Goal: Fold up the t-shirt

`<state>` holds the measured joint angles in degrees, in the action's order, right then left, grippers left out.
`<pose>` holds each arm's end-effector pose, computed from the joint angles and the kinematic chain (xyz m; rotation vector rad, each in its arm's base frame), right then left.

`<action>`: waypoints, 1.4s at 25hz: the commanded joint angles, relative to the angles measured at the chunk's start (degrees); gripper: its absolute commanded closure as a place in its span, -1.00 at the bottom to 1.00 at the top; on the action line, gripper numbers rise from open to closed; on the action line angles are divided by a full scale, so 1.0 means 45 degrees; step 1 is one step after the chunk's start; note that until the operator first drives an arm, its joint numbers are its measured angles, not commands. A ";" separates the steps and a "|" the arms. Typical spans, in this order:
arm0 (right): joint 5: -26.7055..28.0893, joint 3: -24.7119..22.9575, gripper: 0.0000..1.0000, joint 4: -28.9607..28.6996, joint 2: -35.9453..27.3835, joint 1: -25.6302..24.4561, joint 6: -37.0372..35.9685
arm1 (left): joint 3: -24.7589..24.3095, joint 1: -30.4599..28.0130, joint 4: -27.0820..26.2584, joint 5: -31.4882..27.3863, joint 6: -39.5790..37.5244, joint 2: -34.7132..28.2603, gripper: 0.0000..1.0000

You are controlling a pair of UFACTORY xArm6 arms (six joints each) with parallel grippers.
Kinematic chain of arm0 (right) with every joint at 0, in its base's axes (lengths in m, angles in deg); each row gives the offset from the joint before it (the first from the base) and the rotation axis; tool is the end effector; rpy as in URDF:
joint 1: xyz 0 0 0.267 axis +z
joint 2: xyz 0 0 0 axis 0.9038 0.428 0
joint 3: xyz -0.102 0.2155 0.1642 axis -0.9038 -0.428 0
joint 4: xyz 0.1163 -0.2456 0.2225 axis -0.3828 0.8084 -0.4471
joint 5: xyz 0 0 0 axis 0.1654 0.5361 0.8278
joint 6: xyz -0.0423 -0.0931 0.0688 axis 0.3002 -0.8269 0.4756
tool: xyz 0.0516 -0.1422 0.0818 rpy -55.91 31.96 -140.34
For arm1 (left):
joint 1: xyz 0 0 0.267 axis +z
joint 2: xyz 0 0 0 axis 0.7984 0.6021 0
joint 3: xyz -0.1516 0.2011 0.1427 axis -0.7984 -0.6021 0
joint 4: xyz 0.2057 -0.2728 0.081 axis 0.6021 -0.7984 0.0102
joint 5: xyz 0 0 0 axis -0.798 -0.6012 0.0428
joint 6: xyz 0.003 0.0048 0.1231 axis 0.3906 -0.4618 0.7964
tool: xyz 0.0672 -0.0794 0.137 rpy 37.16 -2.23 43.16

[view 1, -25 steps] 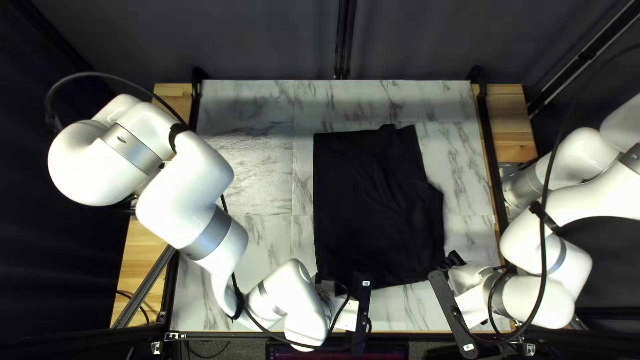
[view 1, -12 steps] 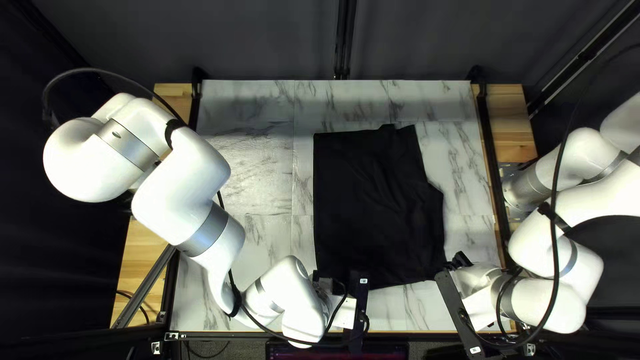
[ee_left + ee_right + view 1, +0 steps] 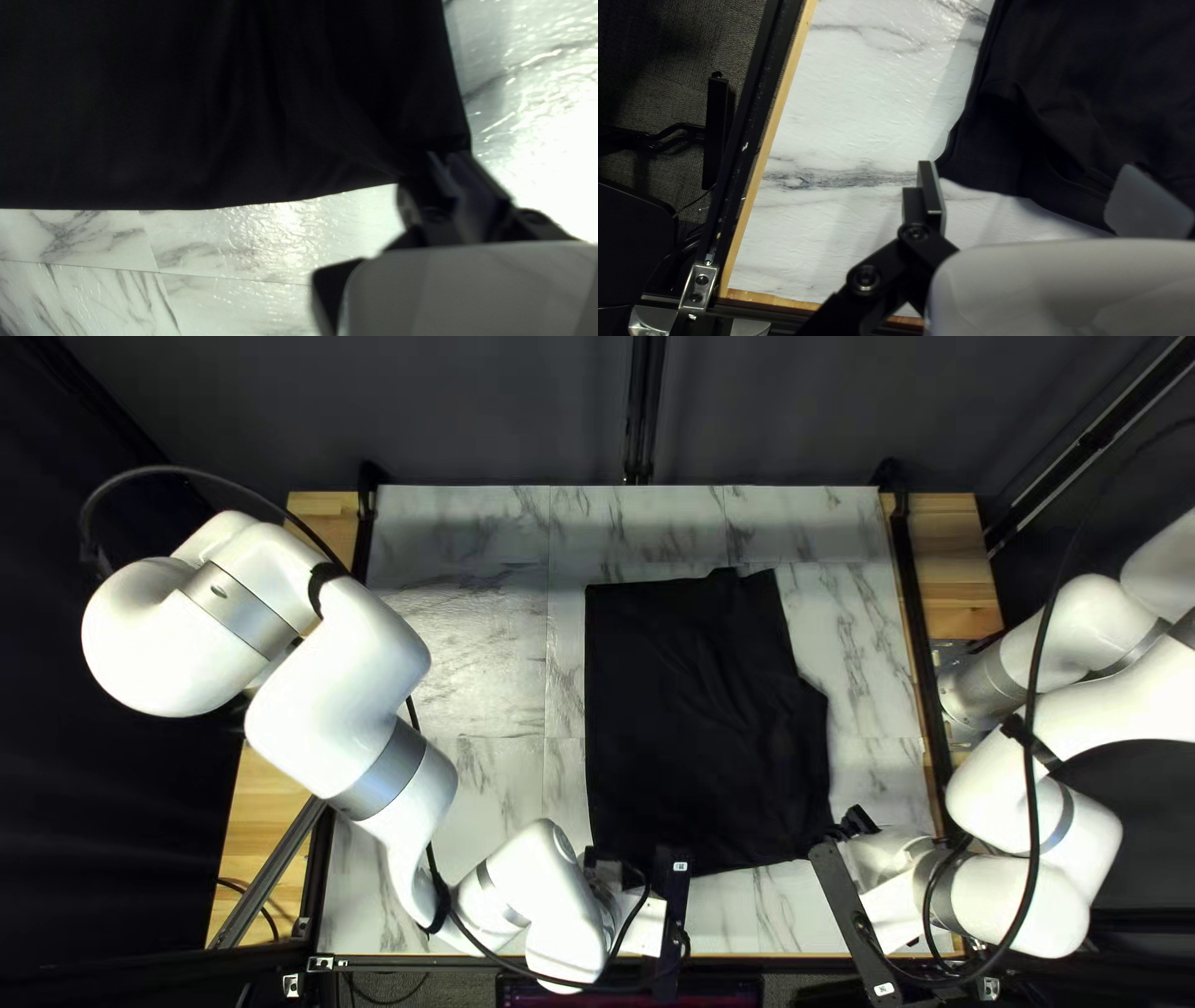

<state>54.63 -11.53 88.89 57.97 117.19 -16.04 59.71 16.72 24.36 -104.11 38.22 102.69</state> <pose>0.2804 0.2739 0.1153 2.8372 0.6542 0.2505 0.4909 -0.2839 0.0426 -2.8614 0.1624 -0.1904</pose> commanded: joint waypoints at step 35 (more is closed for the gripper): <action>0.0586 0.0423 -1.00 -0.0003 0.0061 0.0386 0.0172 | -0.0351 0.0264 0.0276 0.0005 -0.0756 -0.0025 1.00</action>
<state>57.14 -9.57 88.87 58.43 119.02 -15.09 58.40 18.01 25.40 -103.86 35.09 102.94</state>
